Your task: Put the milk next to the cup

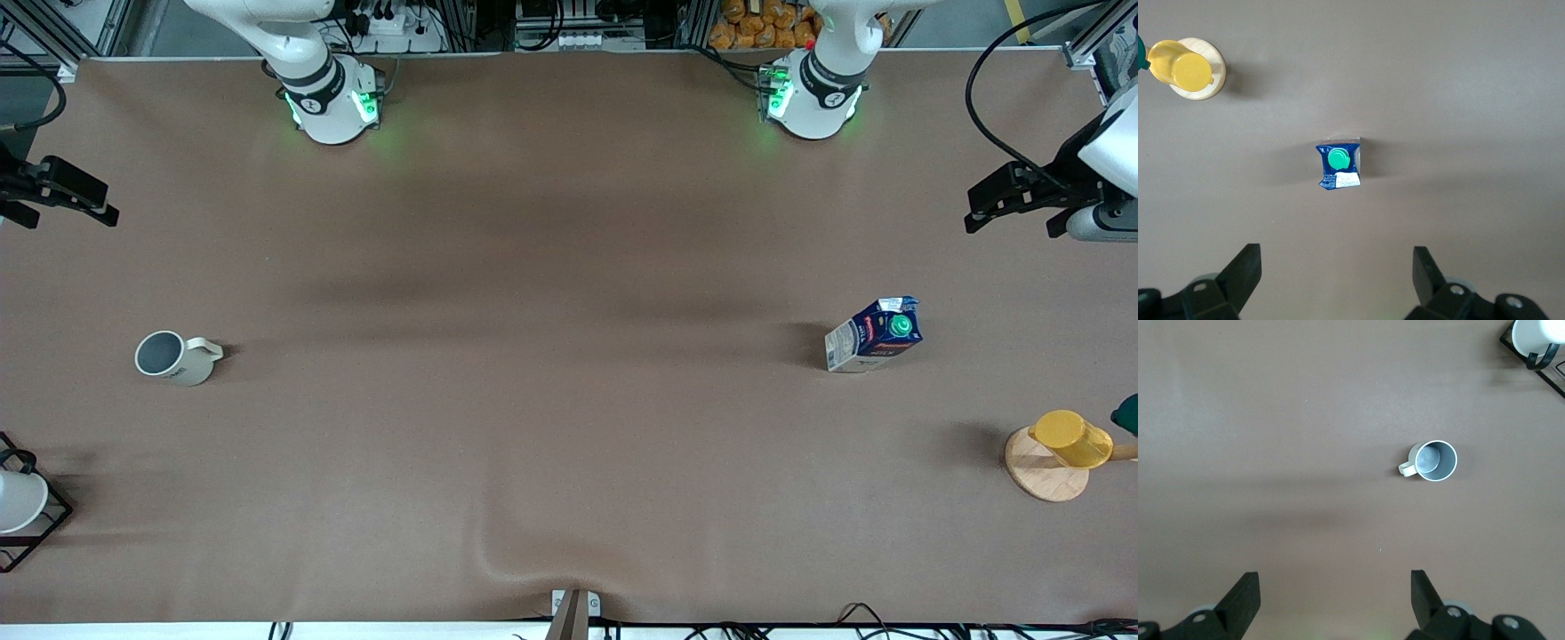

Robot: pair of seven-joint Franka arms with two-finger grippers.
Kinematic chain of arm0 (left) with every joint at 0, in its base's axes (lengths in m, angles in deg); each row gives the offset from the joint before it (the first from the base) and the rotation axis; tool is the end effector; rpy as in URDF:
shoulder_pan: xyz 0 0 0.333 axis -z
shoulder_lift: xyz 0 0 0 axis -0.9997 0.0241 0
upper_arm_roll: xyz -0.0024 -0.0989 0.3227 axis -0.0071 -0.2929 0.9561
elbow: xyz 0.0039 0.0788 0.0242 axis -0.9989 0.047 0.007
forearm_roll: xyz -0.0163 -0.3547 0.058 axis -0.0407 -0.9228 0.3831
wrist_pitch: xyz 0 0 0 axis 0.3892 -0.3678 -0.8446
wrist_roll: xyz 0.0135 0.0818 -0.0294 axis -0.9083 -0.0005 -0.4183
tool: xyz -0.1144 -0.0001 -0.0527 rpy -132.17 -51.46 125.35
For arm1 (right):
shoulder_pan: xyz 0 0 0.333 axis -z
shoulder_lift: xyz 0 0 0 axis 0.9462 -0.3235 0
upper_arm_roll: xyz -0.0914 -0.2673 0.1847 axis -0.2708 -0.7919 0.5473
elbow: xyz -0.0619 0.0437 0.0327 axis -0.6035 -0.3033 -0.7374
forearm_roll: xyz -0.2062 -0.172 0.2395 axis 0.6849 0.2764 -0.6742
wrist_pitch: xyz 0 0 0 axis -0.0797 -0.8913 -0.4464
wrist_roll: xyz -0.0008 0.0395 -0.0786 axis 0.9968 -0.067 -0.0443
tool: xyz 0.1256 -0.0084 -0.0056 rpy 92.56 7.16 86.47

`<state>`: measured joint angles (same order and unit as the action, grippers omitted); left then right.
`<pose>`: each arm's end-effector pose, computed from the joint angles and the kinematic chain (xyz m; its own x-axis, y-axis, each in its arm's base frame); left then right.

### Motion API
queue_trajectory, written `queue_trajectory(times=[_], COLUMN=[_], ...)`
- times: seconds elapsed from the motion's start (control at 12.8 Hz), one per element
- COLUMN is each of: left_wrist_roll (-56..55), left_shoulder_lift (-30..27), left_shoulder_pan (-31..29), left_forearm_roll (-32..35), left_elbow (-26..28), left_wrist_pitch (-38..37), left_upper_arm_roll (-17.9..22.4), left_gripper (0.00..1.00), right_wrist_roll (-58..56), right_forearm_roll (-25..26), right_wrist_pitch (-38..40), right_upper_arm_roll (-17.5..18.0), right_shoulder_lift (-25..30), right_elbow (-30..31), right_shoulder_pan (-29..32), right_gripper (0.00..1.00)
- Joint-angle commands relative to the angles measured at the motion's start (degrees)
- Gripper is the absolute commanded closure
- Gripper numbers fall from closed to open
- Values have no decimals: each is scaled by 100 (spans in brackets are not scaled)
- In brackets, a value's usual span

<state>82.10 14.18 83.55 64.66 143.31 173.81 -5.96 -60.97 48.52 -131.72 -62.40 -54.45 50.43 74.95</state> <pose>0.5051 -0.0240 0.6318 0.9982 -0.0578 0.0147 -0.0579 -0.9983 0.0110 0.4975 -0.0363 0.6433 0.9996 0.0055 -0.0287 0.0049 -0.9997 -0.0224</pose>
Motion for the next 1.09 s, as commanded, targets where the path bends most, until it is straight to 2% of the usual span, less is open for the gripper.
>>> queue_trajectory(times=[0.0, 0.16, 0.31, 0.63, 1.02], left_wrist_roll=[78, 78, 87, 113, 131], left_shoulder_lift=[-4, -13, -21, -22, 101], left_shoulder_pan=[-38, -38, -38, -46, -46], left_forearm_roll=[-65, -65, -65, -74, 110], left_elbow=[-58, -76, -76, -129, -120], left_wrist_pitch=[37, 19, -7, 2, 37], left_upper_arm_roll=[-14, -32, -58, -58, -58], left_gripper=[0, 0, 0, 0, 0], right_wrist_roll=[99, 99, 90, 37, 37], right_forearm_roll=[-73, -81, -73, -37, -90], right_wrist_pitch=[59, -73, -589, -829, -1540], right_upper_arm_roll=[1, 1, 1, -7, 1], right_shoulder_lift=[-78, -244, -446, -1605, -2608], right_elbow=[-66, -101, -110, -136, -119], right_shoulder_pan=[48, 74, 135, 223, 1320], right_gripper=[0, 0, 0, 0, 0])
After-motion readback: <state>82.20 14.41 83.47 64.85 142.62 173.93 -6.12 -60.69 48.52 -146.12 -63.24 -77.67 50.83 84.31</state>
